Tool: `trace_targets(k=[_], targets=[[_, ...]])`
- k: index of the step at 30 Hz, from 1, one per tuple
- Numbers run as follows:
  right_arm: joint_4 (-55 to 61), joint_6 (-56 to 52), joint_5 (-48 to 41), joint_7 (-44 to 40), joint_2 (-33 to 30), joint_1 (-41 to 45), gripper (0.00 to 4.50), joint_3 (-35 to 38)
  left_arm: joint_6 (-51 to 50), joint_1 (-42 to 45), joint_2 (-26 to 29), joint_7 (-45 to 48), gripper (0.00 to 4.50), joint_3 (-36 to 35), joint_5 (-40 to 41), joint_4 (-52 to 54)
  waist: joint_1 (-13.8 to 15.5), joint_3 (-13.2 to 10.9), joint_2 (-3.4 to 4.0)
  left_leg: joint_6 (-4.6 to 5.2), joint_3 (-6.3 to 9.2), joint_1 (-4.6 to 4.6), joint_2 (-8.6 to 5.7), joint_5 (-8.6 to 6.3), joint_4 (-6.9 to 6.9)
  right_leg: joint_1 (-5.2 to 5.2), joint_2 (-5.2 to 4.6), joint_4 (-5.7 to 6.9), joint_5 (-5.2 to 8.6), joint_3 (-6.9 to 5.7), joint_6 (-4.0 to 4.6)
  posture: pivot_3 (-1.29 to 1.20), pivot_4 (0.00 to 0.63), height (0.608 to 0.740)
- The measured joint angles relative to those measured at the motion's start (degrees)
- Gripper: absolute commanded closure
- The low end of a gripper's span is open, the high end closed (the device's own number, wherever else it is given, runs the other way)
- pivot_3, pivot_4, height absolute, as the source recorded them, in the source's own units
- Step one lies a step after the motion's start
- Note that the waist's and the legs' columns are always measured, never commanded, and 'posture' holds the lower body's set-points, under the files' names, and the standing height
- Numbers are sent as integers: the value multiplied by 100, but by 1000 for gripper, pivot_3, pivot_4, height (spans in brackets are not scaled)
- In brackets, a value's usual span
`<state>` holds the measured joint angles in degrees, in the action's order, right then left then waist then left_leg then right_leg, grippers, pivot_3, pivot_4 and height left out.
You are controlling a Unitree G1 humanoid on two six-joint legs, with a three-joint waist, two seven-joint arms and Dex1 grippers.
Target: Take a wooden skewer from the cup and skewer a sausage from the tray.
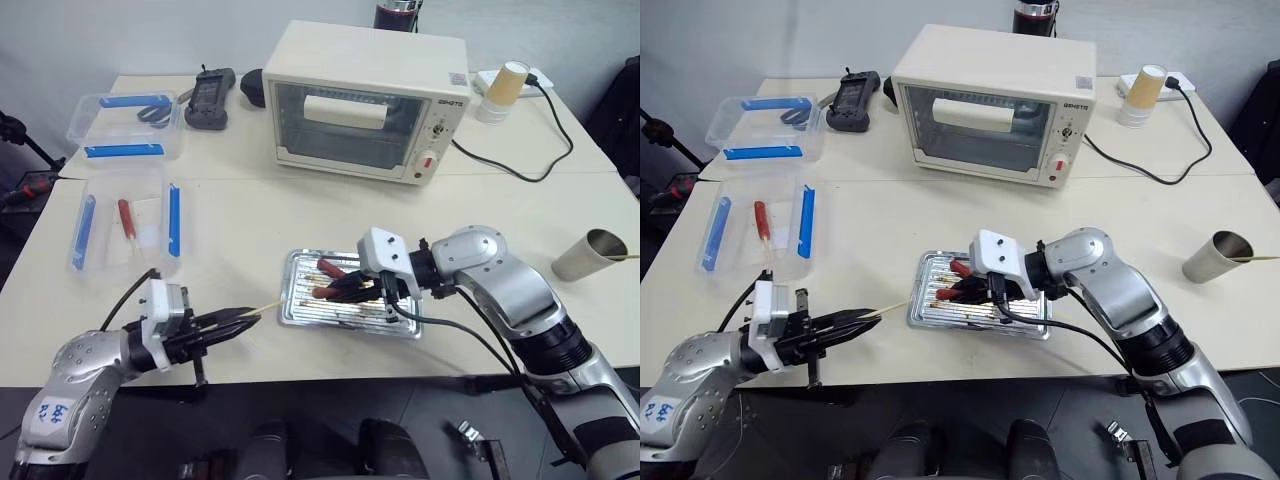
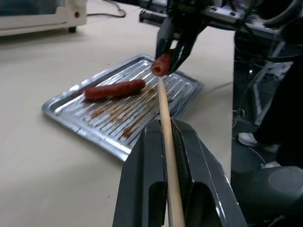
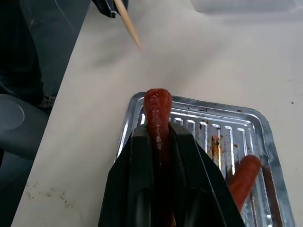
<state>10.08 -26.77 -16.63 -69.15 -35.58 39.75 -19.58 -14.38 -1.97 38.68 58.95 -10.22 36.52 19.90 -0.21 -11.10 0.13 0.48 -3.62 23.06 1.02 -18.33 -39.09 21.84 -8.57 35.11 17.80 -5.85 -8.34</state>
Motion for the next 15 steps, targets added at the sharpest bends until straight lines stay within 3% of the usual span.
trace_targets(k=[15], targets=[[215, 50, -6, -161, -200, -194, 4272, 15, 13, 408, -9, 151, 4500, 422, -184, -172, 5, 0, 0, 0, 0, 0, 0, 0, -2, -1, 0, -1, 0, 0, 0, 0, 150, 740]])
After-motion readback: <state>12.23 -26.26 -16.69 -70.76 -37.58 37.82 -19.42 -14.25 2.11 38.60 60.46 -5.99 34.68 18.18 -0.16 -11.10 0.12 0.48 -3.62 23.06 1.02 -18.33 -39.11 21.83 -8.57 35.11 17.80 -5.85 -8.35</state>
